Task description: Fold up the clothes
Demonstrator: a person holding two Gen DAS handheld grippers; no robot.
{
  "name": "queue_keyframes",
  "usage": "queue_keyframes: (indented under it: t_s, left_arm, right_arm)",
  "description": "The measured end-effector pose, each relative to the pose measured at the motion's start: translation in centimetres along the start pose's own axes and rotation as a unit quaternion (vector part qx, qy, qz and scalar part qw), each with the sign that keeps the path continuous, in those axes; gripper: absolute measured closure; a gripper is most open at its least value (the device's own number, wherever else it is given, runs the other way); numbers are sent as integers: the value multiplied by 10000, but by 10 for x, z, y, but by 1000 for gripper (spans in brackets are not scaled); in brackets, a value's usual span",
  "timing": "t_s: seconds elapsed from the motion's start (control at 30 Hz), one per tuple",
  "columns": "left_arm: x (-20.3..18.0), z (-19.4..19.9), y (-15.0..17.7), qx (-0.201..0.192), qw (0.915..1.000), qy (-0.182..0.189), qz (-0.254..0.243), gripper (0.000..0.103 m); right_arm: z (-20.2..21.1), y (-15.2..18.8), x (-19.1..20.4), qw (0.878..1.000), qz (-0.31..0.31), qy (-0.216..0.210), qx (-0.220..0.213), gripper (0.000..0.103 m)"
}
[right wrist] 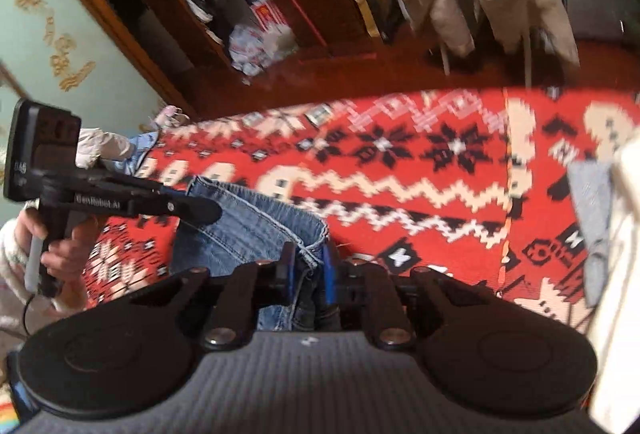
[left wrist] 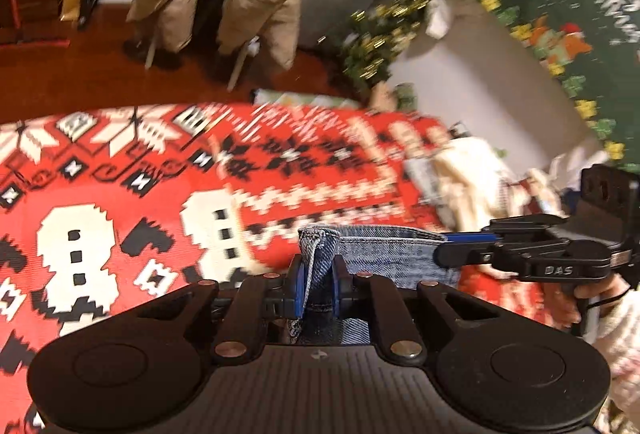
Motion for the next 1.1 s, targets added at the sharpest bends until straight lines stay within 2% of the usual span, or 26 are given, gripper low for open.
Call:
queue_keyframes:
  t_s: [0.17,0.3,0.47,0.6,0.7,0.8,0.9,1.0,1.1]
  left_arm:
    - [-45,57,34,-102,9983,269,-507,91]
    - [-76,89,85,65,9948,370,-950,90]
    - [-97,98,161,476,9893,209,-1365,83]
    - [-92,91,208,900,9869,-8,-1339,70]
    - [-84,88,234,1133,9851,-196,-1279,69]
    - [-75,98,232,981,9885,-349,-1101,65]
    - [-70,102,212,559,9942,-428,-815,60]
    - [-67,89,190,268,9976,-416,-477,56]
    - [-55,69,178,213,9981,-583,-58,56]
  right_arm:
    - [59,27,53,9984,440,-44,-341,88]
    - [92,74,99,9957,852,-88,-366,87]
    - [102,145,138,9907,1358,-28,-22,80]
    - [94,193,147,9883,1472,130,386,77]
    - [94,221,147,9874,1453,182,605,77]
    - [105,226,143,9893,1349,208,507,68]
    - [110,211,139,9932,1101,327,173,68]
    - [92,188,126,9972,520,526,-85,68]
    - [69,171,100,9984,-405,396,-69,66]
Point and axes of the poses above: each gripper's, at about its wrist camera, not at the fingertips, and z roughly against the way its jaws point, x to its left, y to its underside, the point moved 1 cm from there along -z, roughly the way its jaws point, and after that the axes turned 1 degree about z, right-handed, at the moved point
